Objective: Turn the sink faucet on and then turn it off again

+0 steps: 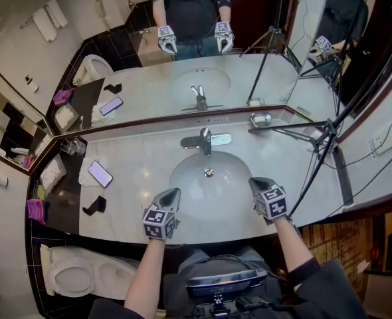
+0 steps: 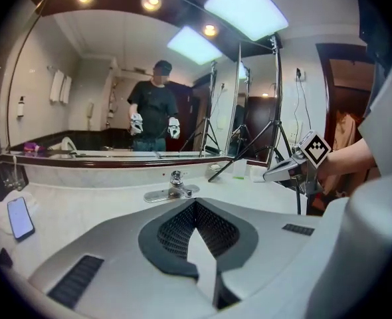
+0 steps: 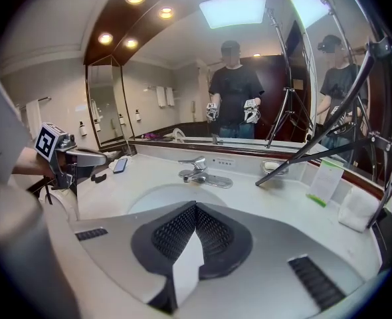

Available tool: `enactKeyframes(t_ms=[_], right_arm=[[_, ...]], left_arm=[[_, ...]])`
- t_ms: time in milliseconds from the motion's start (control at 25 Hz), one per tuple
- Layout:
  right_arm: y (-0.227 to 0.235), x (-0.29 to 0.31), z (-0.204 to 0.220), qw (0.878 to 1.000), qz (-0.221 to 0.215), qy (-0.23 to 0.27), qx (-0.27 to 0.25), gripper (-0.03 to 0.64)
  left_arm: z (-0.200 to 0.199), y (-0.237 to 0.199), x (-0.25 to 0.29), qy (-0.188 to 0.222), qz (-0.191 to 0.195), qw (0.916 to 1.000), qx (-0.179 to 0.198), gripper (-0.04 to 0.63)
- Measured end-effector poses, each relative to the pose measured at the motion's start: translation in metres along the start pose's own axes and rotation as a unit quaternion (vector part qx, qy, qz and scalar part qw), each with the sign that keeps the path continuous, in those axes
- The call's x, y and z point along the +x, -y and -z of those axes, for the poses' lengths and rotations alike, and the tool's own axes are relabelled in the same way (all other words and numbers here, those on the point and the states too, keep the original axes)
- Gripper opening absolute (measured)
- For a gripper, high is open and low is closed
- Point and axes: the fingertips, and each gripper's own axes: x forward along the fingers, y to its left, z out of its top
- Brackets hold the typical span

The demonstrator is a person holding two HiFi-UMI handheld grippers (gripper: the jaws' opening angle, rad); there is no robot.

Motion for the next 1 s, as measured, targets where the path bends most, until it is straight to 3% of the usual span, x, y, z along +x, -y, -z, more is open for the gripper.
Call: enactKeyframes(t_ms=[280, 1000], right_arm=[[0.006, -0.001, 0.008, 1.0, 0.005, -0.007, 0.008, 0.021], [0.009, 0.006, 0.017, 1.0, 0.002, -0.018, 0.018, 0.021]], left_arm=[[0.014, -0.011, -0.007, 0.001, -0.003, 0.9993, -0.037, 0.0], [0.022, -0.003, 0.01, -0.01, -0.015, 0.9998, -0.007, 0.002]])
